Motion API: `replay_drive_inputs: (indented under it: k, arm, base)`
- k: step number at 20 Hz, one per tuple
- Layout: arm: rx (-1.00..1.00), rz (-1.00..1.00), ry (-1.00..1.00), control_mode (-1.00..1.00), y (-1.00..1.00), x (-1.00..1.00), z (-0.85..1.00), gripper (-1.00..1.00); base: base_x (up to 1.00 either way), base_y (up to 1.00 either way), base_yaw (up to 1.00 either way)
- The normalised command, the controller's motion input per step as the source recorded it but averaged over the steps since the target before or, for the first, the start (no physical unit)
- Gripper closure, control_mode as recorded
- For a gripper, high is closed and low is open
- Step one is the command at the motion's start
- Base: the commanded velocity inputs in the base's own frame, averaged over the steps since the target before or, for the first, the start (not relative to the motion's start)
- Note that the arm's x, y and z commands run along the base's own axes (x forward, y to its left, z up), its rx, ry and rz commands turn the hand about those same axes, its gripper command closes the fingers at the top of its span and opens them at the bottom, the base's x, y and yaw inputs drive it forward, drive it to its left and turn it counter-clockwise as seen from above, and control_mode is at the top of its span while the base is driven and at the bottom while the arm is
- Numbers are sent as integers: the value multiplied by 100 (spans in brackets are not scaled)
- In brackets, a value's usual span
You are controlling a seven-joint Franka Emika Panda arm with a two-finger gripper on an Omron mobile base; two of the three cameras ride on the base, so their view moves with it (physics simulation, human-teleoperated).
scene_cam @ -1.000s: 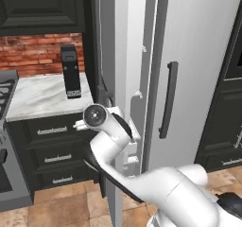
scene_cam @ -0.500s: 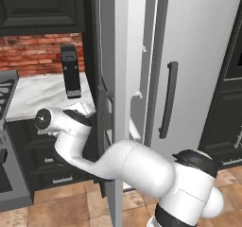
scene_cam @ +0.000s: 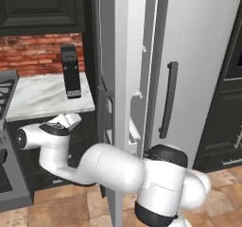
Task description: The ice cube tray has been filled with water. Take the tray and place it in the freezer to make ice. Close the freezer door after placing the tray.
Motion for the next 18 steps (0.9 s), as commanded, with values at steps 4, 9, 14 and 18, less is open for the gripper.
replay_drive_inputs:
  k: [4, 9, 14, 18]
  arm:
    - [-8, -4, -16, -100, -1, 0, -55, -100]
    - [-1, -4, -1, -100, -15, 6, -15, -100]
    - [0, -5, 15, -100, -24, 2, 0, -100]
    - [0, -10, 13, -100, -34, 0, -6, -100]
  base:
    - [0, 0, 0]
    - [0, 0, 0]
    - [0, 0, 0]
    - [0, 0, 0]
